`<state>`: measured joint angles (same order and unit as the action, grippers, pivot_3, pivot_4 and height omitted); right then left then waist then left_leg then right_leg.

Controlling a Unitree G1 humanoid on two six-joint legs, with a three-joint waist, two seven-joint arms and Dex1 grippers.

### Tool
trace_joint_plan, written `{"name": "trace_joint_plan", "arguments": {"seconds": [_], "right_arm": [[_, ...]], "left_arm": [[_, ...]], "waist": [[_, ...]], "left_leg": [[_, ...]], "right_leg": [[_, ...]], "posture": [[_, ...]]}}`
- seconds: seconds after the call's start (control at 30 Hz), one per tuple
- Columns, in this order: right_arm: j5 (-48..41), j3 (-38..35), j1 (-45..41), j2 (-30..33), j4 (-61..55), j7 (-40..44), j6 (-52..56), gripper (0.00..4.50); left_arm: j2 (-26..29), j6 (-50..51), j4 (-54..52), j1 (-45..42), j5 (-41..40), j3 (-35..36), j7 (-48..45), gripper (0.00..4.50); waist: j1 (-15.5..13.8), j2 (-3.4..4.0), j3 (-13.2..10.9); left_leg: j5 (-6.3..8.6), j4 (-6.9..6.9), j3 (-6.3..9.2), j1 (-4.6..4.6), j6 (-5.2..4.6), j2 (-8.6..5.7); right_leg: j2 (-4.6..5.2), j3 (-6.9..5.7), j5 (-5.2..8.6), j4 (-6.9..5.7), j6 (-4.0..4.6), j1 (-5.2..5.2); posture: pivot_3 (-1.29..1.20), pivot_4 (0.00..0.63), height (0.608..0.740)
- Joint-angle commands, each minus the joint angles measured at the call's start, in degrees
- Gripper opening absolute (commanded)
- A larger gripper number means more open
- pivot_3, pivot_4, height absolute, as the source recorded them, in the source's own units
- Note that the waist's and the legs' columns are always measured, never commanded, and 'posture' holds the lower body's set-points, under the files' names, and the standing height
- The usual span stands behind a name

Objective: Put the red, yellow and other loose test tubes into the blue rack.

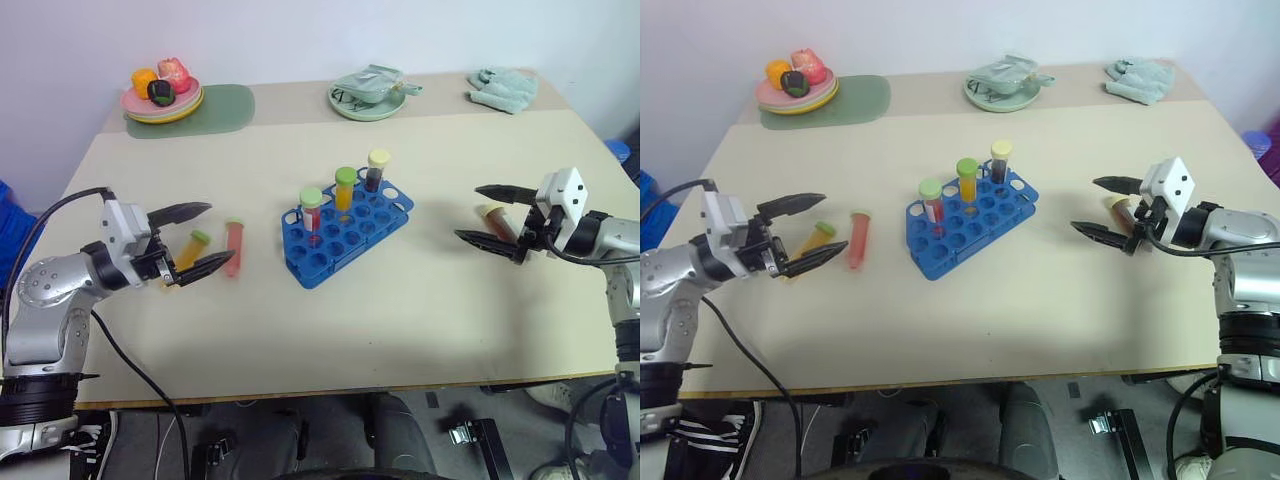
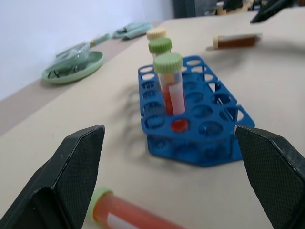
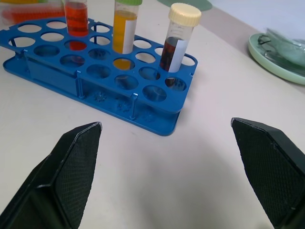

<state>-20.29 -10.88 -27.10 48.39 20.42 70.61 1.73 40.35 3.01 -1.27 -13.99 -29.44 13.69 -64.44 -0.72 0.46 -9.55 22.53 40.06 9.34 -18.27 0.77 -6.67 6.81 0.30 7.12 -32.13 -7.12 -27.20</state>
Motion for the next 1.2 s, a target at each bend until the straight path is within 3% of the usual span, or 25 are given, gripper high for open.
{"name": "trace_joint_plan", "arguments": {"seconds": [0.03, 0.33, 0.5, 0.73, 0.83, 1.0, 1.2], "right_arm": [[-0.4, -2.0, -0.6, 1.1, -1.7, -1.5, -0.4, 4.50], [-0.6, -2.2, -3.3, 1.7, -3.1, -6.3, 3.7, 4.50], [-2.6, -1.8, -5.0, 1.5, -8.0, -11.6, 17.4, 4.50], [4.6, 5.0, -9.6, 7.1, -11.0, -18.7, 36.0, 4.50], [9.7, 10.7, -14.7, 10.8, -6.8, -19.4, 43.5, 4.50], [13.5, 18.8, -30.3, 9.3, 5.9, -18.9, 59.2, 4.50], [19.8, 30.6, -41.6, 7.2, 20.7, -11.2, 60.2, 4.50]], "left_arm": [[-0.6, -0.4, -1.9, -1.2, -0.5, -0.3, 0.7, 4.47], [-1.2, 0.6, -2.5, -1.9, -0.7, -1.3, 0.6, 4.47], [-1.4, -0.4, -0.9, -3.7, 0.0, -1.9, -0.1, 4.47], [-2.4, -0.8, 1.3, -6.6, 0.1, -3.6, -1.2, 4.47], [-3.9, -1.6, 2.7, -8.9, 0.6, -5.0, -1.6, 4.47], [-5.8, -2.9, 3.3, -8.6, 1.1, -5.8, -1.8, 4.47], [-7.1, -3.6, 1.5, -6.4, 1.5, -6.3, -1.2, 4.47]], "waist": [[0.1, 0.00, 0.0], [0.1, 0.01, 0.0], [0.0, 0.01, 0.0], [0.0, 0.01, 0.0], [0.0, 0.01, 0.0], [0.4, 0.02, 0.0], [0.4, 0.02, 0.0]], "left_leg": [[0.00, 0.00, 0.00, 0.00, 0.00, 0.00], [0.00, -0.01, -0.01, 0.00, 0.00, 0.02], [0.00, 0.00, 0.00, -0.03, 0.00, 0.01], [0.00, 0.01, 0.01, -0.07, 0.00, 0.01], [0.00, 0.02, 0.00, -0.09, 0.00, 0.00], [0.00, -0.04, -0.16, -0.09, 0.00, 0.06], [0.02, -0.06, -0.23, -0.17, -0.03, 0.10]], "right_leg": [[0.00, 0.00, 0.00, -0.01, 0.00, 0.00], [-0.01, 0.00, 0.00, 0.00, 0.00, -0.02], [0.00, 0.00, -0.01, -0.01, 0.01, -0.03], [0.00, 0.00, -0.02, 0.00, 0.03, -0.05], [0.00, 0.00, -0.02, 0.02, 0.02, -0.06], [-0.01, 0.08, -0.03, 0.07, 0.05, -0.16], [-0.04, 0.08, -0.03, 0.07, 0.04, -0.21]], "posture": [[0.00, 0.150, 0.740], [0.00, 0.150, 0.740], [0.00, 0.150, 0.740], [0.00, 0.150, 0.740], [0.00, 0.150, 0.740], [0.00, 0.150, 0.740], [0.00, 0.150, 0.740]]}}
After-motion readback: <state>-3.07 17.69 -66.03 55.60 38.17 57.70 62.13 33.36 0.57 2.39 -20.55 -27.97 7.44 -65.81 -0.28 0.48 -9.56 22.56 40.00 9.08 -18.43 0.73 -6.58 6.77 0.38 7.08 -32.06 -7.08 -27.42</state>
